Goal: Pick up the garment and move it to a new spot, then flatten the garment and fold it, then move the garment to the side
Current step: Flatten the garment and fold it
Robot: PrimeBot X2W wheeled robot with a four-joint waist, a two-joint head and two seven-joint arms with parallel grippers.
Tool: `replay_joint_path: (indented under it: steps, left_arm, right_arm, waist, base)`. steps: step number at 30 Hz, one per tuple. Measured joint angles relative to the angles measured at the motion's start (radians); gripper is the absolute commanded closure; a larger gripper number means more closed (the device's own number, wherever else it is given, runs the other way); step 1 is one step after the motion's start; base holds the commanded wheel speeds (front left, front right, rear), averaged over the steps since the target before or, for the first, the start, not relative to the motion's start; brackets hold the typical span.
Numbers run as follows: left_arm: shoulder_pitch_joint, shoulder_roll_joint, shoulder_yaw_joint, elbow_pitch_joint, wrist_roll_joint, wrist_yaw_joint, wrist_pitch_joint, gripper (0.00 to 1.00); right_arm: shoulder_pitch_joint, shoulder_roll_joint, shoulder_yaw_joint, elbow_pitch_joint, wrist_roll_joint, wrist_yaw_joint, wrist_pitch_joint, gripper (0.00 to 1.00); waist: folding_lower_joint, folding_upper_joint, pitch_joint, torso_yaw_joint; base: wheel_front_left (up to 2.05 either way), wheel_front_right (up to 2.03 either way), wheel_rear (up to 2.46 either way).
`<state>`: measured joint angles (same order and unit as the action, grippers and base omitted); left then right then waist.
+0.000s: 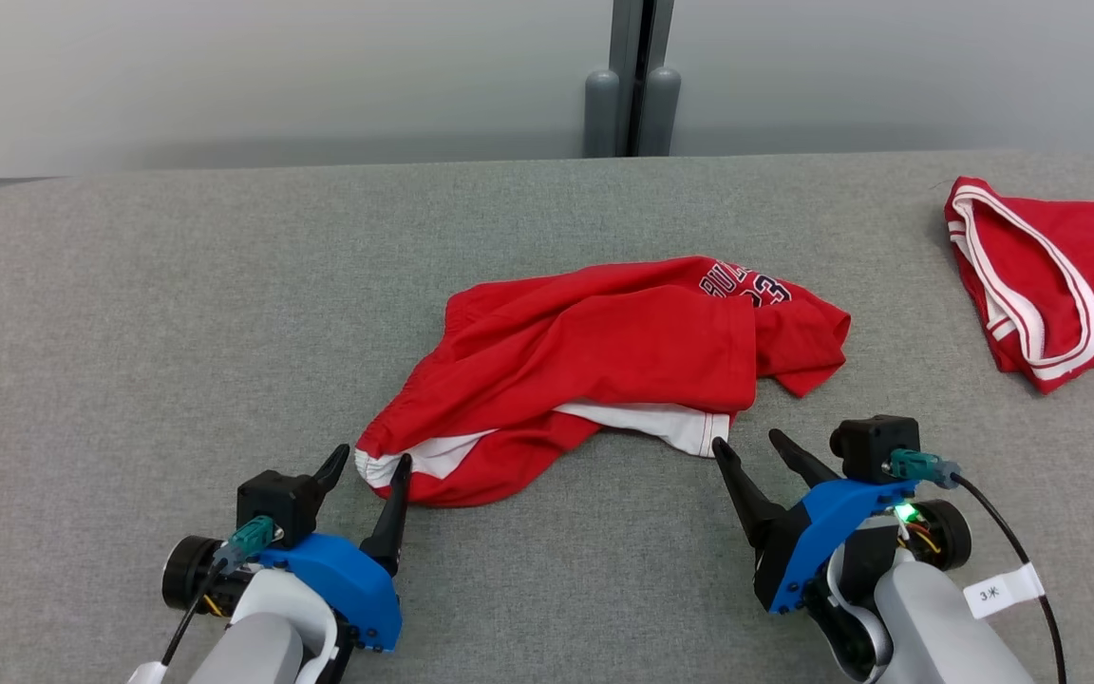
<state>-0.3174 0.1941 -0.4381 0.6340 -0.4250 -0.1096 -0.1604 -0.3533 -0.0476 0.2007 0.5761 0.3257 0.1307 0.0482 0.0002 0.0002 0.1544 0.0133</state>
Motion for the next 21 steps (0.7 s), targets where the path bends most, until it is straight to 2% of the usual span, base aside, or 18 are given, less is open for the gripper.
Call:
replay_joint_path:
  steps: [9, 21]
  left_arm:
    - [-0.062, -0.023, -0.019, 0.079, 0.001, -0.003, -0.032, 0.00]
    - [-0.047, -0.012, -0.015, 0.078, -0.014, -0.003, -0.069, 0.00]
  right_arm:
    - [-0.111, -0.001, 0.017, 0.205, 0.003, 0.000, -0.055, 0.00]
    - [-0.180, -0.002, 0.084, 0.323, 0.044, 0.000, -0.113, 0.00]
  waist:
    - [-0.0001, 0.0000, 0.043, 0.016]
    - [-0.0002, 0.0000, 0.047, 0.024]
  base:
    - [0.00, 0.00, 0.00]
    - [0.00, 0.00, 0.00]
